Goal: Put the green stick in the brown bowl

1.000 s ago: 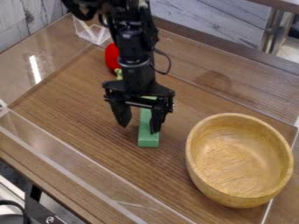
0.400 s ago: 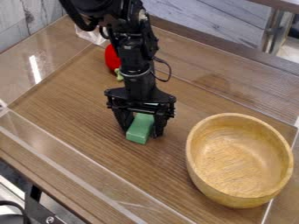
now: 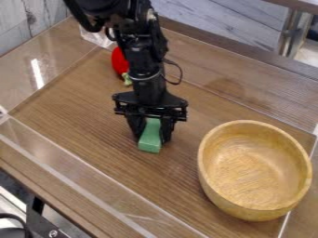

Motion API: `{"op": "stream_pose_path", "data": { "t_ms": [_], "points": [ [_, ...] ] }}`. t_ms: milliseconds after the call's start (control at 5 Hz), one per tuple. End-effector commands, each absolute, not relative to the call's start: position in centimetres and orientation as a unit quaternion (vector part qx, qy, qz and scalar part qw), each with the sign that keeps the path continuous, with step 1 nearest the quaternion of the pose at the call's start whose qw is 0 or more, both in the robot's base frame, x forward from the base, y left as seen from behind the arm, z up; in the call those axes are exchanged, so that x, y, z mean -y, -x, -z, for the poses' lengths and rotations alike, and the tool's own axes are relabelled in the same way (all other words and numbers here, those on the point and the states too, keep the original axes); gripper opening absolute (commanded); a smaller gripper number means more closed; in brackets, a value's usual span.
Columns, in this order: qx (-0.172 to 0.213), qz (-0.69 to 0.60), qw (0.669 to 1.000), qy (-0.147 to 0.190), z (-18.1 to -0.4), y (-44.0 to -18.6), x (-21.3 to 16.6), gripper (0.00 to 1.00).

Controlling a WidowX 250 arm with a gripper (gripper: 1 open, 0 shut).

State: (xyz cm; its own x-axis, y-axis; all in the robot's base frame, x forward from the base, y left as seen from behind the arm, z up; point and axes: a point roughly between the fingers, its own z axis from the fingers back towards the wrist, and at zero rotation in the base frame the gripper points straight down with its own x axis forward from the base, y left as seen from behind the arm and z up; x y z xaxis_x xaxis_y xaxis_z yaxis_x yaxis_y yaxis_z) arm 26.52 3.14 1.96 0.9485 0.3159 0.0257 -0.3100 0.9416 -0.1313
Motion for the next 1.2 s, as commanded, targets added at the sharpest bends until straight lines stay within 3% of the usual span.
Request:
{"op": "stream_pose_path", "data": {
  "t_ms": [0, 200, 400, 1000],
  "points": [
    [0.041, -0.155, 0.985, 0.069, -2.44, -27.41, -3.43, 0.0],
    [0.043, -0.15, 0.985, 0.073, -2.38, -27.63, -3.49, 1.0],
    [0.042, -0.15, 0.985, 0.074, -2.26, -27.76, -3.59, 0.0],
    [0.033, -0.137, 0.987, 0.074, -2.1, -28.09, -3.96, 0.0]
  ]
}}
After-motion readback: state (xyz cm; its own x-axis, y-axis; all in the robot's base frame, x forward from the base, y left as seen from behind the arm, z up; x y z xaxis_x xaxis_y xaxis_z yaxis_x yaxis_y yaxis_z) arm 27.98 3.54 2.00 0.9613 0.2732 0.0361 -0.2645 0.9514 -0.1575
